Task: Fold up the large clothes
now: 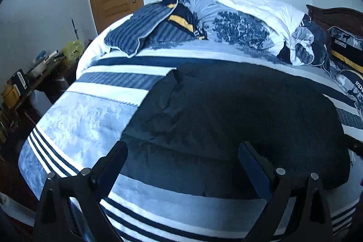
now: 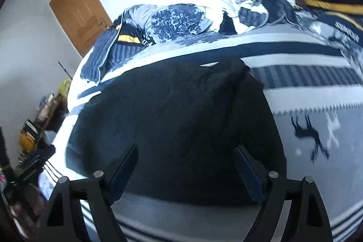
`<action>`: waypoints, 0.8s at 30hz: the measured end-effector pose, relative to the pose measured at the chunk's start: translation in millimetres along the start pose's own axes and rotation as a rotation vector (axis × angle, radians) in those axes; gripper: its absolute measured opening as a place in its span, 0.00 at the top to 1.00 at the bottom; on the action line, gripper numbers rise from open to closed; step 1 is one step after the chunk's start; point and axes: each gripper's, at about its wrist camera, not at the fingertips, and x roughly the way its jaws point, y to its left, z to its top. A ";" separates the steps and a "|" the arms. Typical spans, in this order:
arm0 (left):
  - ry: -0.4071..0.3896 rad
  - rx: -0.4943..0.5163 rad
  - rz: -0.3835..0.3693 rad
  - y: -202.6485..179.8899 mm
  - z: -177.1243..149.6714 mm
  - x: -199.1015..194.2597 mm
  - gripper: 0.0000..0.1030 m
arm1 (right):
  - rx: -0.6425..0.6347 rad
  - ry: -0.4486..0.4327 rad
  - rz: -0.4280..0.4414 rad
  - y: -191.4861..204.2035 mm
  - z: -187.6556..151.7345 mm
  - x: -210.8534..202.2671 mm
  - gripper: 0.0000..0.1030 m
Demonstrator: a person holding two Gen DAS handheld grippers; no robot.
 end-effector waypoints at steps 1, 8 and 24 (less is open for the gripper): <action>0.007 -0.002 0.001 -1.5 0.2 4.0 0.05 | -0.018 0.015 -0.011 1.1 4.9 13.1 0.15; 0.095 0.008 0.013 -19.9 -2.0 58.4 0.05 | -0.162 0.047 -0.116 -11.8 7.2 103.1 0.09; 0.153 -0.005 0.016 -26.3 -10.3 58.7 0.05 | -0.250 -0.136 -0.177 -18.8 -14.8 133.1 0.00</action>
